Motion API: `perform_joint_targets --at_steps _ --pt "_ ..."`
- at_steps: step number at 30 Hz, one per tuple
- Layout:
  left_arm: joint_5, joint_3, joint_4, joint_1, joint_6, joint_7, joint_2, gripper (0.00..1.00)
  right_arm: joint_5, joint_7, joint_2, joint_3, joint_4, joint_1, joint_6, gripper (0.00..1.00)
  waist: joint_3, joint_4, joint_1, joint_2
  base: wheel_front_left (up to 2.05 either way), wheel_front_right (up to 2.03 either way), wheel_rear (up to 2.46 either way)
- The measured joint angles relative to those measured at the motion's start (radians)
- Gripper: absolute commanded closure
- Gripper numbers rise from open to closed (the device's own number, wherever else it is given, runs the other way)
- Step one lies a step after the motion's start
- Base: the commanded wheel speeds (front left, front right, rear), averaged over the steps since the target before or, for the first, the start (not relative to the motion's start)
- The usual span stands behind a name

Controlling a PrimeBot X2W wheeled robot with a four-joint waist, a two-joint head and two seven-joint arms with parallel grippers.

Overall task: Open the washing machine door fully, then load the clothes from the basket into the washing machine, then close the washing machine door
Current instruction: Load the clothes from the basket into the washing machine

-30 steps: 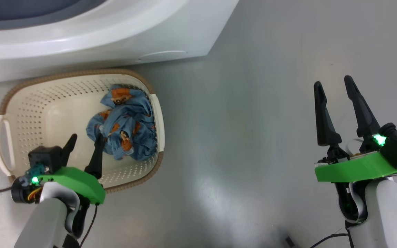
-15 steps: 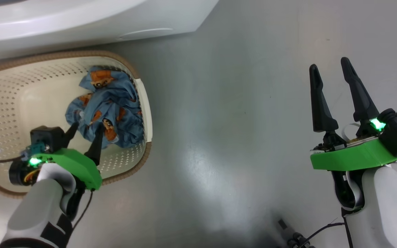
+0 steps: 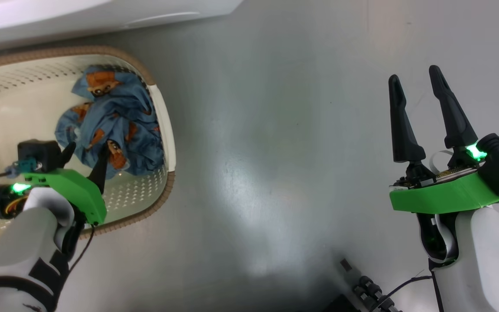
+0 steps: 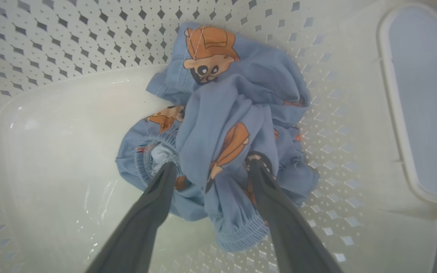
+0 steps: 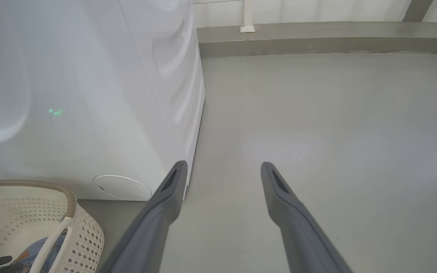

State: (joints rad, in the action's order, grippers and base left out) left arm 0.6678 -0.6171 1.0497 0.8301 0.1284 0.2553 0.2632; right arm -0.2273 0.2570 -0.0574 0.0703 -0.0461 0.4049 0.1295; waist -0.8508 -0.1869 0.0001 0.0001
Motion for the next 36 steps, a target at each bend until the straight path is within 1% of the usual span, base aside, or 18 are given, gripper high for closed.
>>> perform_joint_targets --at_steps 11,12,13,14,15,16,17,18,24,28,33,36 --pt "0.173 -0.154 0.028 0.075 0.000 -0.002 0.038 0.00 0.026 0.000 0.002 0.000 0.023 0.000 0.000 0.00 -0.030 -0.019 0.0000 0.0000 0.00 0.00 0.00" --pt "0.206 -0.179 0.026 0.081 0.000 -0.011 0.042 0.08 0.030 0.000 0.002 0.000 0.023 0.000 0.000 0.00 -0.030 -0.021 -0.0001 0.0000 0.00 0.00 0.00" --pt "0.227 -0.190 0.024 0.081 0.000 -0.014 0.043 0.35 0.031 0.000 0.002 0.000 0.023 0.000 0.000 0.00 -0.029 -0.021 -0.0001 0.0000 0.00 0.00 0.00" --pt "0.246 -0.203 0.019 0.081 0.000 -0.021 0.044 0.55 0.032 0.000 0.002 0.000 0.023 0.000 0.000 0.00 -0.027 -0.022 0.0000 0.0000 0.00 0.00 0.00" --pt "0.263 -0.218 0.013 0.081 0.000 -0.027 0.044 0.55 0.032 0.000 0.002 0.000 0.023 0.000 0.000 0.00 -0.025 -0.022 -0.0001 0.0000 0.00 0.00 0.00" --pt "0.283 -0.232 0.008 0.081 0.000 -0.030 0.044 0.84 0.032 0.000 0.002 0.000 0.023 0.000 0.000 0.00 -0.022 -0.021 0.0000 0.0000 0.00 0.00 0.00" --pt "0.283 -0.232 0.008 0.081 0.000 -0.030 0.044 0.97 0.032 0.000 0.002 0.000 0.023 0.000 0.000 0.00 -0.022 -0.021 0.0000 0.0000 0.00 0.00 0.00" --pt "0.302 -0.245 0.000 0.081 0.000 -0.032 0.045 1.00 0.033 0.000 0.001 0.000 0.023 0.000 0.000 0.00 -0.020 -0.021 -0.0001 0.0000 0.00 0.00 0.00" --pt "0.397 -0.317 -0.022 0.080 0.000 -0.035 0.048 1.00 0.033 0.000 0.000 -0.001 0.023 0.000 0.000 0.00 0.006 -0.017 -0.0001 0.0000 0.00 0.00 0.00" --pt "0.448 -0.341 -0.022 0.076 0.000 -0.021 0.049 1.00 0.033 0.000 -0.004 -0.002 0.023 -0.001 0.000 0.00 0.029 -0.010 -0.0001 0.0000 0.00 0.00 0.00" --pt "0.487 -0.339 -0.022 0.069 0.000 -0.007 0.048 1.00 0.033 0.000 -0.007 -0.006 0.019 -0.004 0.000 0.00 0.066 0.002 -0.0001 0.0000 0.00 0.00 0.00" --pt "0.488 -0.288 -0.044 0.067 0.000 -0.007 0.050 1.00 0.033 0.000 -0.011 -0.012 0.012 -0.007 0.000 0.00 0.091 0.014 -0.0001 0.0000 0.00 0.00 0.00"
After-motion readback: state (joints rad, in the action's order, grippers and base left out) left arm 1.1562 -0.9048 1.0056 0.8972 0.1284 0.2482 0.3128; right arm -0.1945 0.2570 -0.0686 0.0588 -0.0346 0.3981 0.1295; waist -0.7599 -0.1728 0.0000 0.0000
